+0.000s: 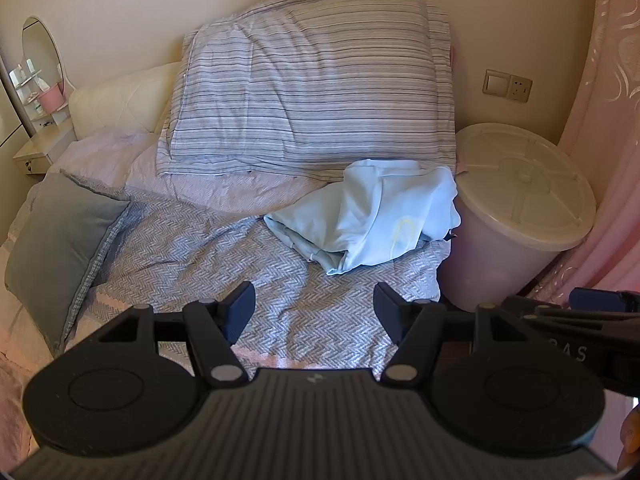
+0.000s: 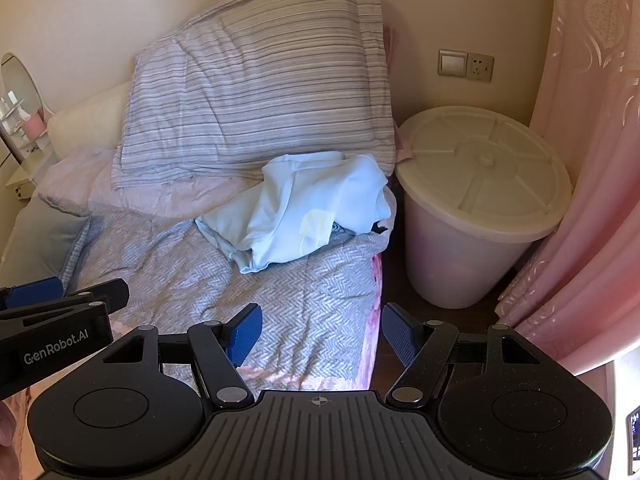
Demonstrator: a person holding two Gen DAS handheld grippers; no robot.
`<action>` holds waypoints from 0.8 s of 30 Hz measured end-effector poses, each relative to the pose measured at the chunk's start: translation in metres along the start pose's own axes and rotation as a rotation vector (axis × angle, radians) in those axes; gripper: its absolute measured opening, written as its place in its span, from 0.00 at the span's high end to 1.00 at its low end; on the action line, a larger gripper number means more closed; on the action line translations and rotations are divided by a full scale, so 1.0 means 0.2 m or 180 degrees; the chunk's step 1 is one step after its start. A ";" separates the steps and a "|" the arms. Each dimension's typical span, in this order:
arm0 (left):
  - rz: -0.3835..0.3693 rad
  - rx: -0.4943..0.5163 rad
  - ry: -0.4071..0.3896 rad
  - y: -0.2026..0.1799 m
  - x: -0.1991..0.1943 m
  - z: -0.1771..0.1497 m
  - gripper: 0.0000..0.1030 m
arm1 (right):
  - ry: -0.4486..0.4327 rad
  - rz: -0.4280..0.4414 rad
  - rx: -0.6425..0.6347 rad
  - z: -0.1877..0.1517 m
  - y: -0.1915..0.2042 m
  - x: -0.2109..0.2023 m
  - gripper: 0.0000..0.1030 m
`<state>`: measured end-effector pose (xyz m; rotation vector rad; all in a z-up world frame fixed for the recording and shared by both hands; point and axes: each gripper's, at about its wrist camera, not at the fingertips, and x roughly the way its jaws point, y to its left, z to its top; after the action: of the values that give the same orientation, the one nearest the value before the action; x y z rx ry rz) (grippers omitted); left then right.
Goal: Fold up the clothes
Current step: 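Approach the light-blue sweatshirt on the bed with both grippers open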
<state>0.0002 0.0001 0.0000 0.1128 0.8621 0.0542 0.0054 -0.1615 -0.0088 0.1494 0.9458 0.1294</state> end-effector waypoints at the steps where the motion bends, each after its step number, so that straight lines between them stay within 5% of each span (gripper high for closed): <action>1: 0.0001 0.0000 -0.0002 0.00 0.00 0.00 0.40 | 0.0003 -0.0001 -0.0001 0.00 0.00 0.00 0.32; 24: -0.0018 -0.0029 -0.0022 -0.03 0.03 0.04 0.40 | -0.0027 -0.0015 -0.0023 0.04 0.00 -0.01 0.32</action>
<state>0.0102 -0.0054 0.0001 0.1019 0.8550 0.0526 0.0106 -0.1621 -0.0036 0.1411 0.9371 0.1279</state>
